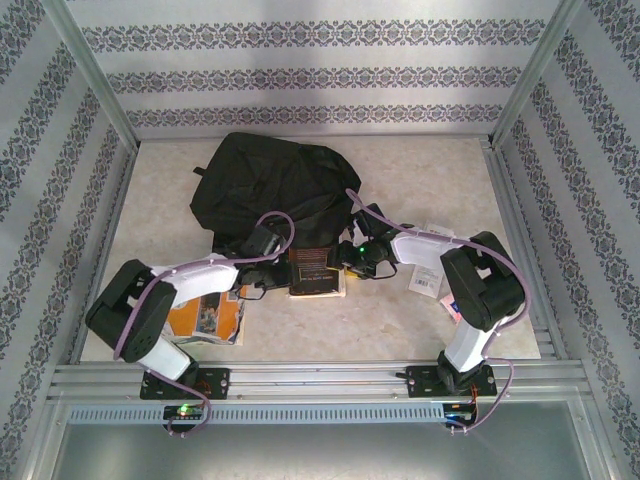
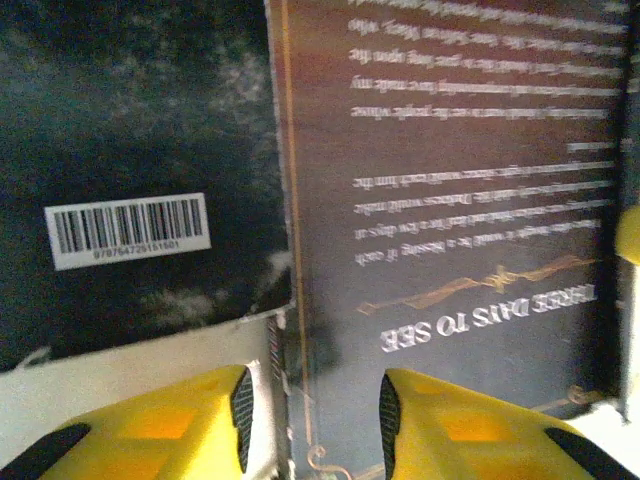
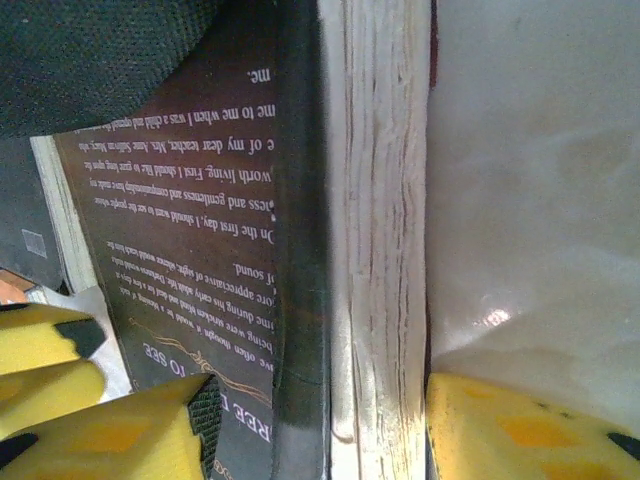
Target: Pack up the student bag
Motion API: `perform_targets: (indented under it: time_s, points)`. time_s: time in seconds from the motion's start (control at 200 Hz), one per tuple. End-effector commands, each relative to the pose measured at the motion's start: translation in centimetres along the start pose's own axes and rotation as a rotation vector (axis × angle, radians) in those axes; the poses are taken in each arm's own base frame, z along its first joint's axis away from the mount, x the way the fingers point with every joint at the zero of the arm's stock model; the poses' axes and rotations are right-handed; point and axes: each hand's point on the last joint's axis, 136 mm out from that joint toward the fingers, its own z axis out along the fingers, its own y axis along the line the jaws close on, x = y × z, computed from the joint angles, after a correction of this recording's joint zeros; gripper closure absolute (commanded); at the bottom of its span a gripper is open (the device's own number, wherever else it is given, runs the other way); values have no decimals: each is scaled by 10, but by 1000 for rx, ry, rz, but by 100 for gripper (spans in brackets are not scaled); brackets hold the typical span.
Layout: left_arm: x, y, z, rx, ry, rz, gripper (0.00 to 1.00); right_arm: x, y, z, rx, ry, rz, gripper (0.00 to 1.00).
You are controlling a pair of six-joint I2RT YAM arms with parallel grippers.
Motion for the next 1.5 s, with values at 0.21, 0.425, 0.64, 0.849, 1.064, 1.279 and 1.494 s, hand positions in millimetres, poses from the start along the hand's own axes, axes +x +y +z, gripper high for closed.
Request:
perform_targets:
  time_s: [0.21,0.425,0.64,0.849,1.064,1.279,1.494]
  points:
    - [0,-7,21,49,1,0,69,8,16,1,-109,47,36,57]
    - [3,-10,27,74,26,3,73,18,41,1,-213,100,39,57]
    - [4,-15,28,85,39,9,75,21,53,6,-276,104,53,56]
    - [1,-14,8,45,18,36,70,16,17,-2,-130,22,100,80]
    - [-7,-17,-20,11,-25,76,53,25,-6,-18,-76,-14,138,92]
    - [-21,-25,-40,4,-61,93,41,32,-21,-49,-45,-89,172,97]
    - [-28,-50,-49,102,-48,74,29,35,-3,-107,-104,-192,132,98]
